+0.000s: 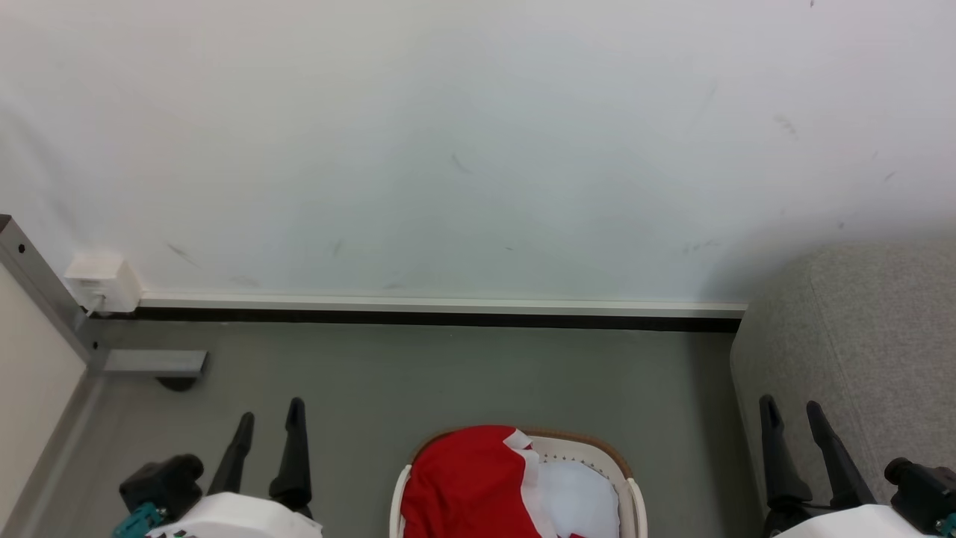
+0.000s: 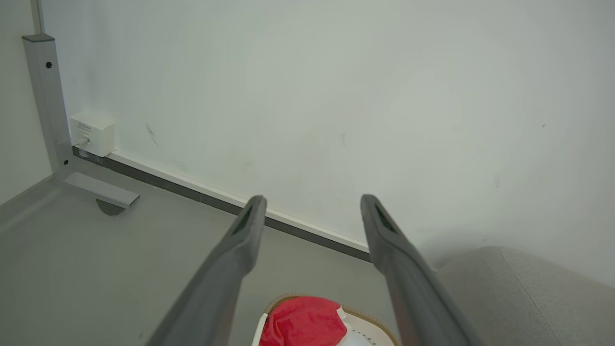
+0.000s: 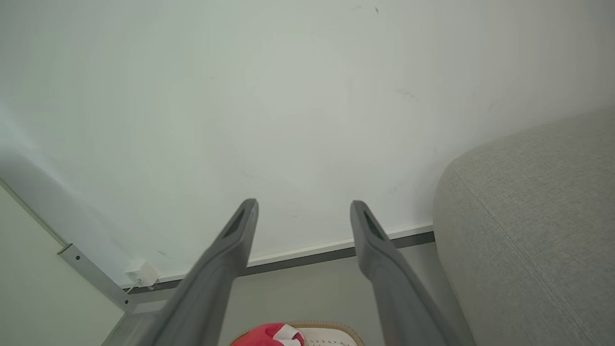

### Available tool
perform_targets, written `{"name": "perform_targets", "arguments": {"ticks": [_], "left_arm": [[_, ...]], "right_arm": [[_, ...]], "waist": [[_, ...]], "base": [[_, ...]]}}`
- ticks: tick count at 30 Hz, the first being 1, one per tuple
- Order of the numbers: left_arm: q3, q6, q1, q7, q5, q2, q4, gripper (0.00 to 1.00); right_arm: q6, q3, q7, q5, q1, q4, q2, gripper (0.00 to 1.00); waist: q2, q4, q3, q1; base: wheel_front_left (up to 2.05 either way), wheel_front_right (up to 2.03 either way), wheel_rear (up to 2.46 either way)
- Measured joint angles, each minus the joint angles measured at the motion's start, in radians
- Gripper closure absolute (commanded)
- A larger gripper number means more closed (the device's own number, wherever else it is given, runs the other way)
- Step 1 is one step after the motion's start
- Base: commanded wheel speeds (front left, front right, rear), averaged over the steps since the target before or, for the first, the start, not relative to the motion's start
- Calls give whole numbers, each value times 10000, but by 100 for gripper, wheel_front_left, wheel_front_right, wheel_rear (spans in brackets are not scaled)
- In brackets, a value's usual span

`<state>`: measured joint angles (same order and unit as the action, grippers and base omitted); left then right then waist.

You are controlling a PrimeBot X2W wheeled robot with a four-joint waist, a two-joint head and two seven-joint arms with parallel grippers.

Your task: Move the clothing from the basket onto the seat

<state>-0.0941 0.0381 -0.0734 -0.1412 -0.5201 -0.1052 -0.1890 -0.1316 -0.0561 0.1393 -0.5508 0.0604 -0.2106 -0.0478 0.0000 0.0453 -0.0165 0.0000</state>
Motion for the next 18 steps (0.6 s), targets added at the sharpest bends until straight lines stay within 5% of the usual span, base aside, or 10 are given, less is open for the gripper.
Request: {"name": "perform_targets", "arguments": {"ticks": [18], "left_arm": [[-351,209,-2,-407,1674,-59,309,0]], "right_arm": [[0,-224,447,1528,1,102,4,0]], "waist": [[0,7,-16,0]], "base": [[0,0,0]]}}
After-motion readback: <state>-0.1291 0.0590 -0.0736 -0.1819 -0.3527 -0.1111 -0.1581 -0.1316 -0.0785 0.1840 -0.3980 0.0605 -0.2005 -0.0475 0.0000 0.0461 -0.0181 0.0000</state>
